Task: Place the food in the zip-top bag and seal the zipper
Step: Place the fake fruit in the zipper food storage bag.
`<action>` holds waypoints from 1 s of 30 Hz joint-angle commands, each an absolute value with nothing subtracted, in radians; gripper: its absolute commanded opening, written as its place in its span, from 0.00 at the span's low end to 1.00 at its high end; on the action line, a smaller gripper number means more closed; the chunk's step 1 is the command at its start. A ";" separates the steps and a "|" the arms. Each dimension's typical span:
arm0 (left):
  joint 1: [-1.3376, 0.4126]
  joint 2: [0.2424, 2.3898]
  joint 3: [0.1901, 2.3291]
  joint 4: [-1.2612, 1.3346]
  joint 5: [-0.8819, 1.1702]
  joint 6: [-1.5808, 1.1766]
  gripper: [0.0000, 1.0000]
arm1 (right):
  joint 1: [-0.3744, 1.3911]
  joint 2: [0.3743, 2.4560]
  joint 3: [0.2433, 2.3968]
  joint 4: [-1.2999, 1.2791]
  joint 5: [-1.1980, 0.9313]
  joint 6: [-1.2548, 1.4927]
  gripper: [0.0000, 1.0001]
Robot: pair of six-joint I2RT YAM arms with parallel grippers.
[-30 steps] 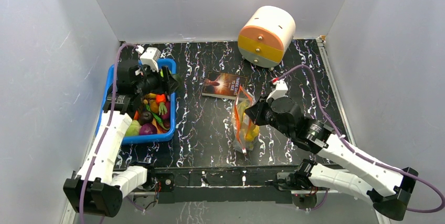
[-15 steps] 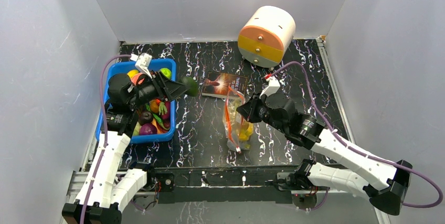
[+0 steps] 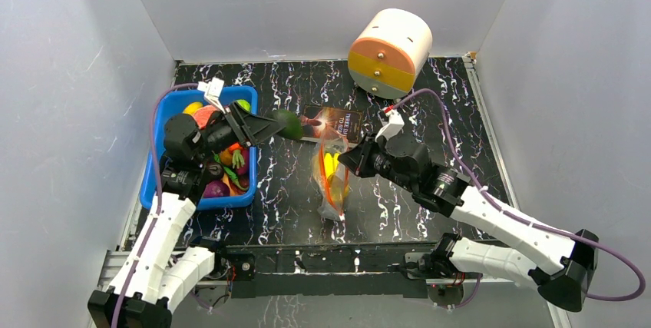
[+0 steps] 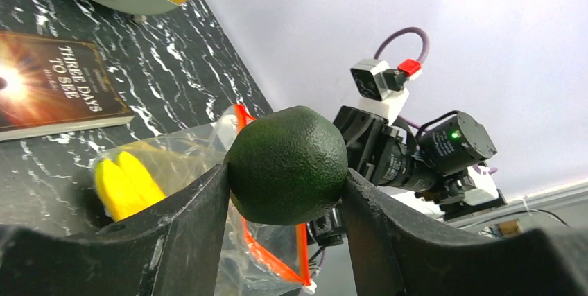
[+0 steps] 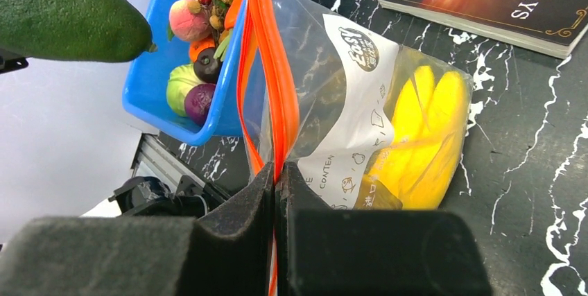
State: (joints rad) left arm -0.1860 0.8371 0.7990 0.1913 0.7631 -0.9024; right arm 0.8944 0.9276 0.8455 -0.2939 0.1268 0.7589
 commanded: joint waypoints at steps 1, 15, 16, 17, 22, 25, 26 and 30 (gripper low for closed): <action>-0.285 0.853 0.784 0.271 0.714 -0.955 0.27 | 0.893 0.940 0.894 -0.171 0.109 0.777 0.00; -0.571 1.013 0.691 0.390 0.506 -0.815 0.26 | 0.892 0.936 0.877 -0.135 0.059 0.811 0.00; -0.579 1.014 0.698 0.346 0.486 -0.789 0.26 | 0.893 0.932 0.875 -0.135 0.059 0.810 0.00; -0.586 1.014 0.713 0.290 0.453 -0.741 0.26 | 0.893 0.926 0.870 -0.134 0.062 0.811 0.00; -0.603 1.018 0.700 0.279 0.446 -0.732 0.59 | 0.893 0.917 0.845 -0.123 0.067 0.836 0.00; -0.606 1.010 0.721 0.243 0.453 -0.713 0.75 | 0.893 0.915 0.844 -0.129 0.076 0.836 0.00; -0.606 1.004 0.728 0.235 0.457 -0.705 0.79 | 0.893 0.914 0.844 -0.130 0.078 0.836 0.00; -0.606 0.967 0.720 0.251 0.472 -0.679 0.85 | 0.893 0.910 0.837 -0.133 0.087 0.837 0.00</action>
State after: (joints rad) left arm -0.5999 1.0260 0.6918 0.2401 0.4557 -0.7231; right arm 0.8944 0.9413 0.8356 -0.2119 0.0692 0.8253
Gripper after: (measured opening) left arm 0.835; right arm 0.009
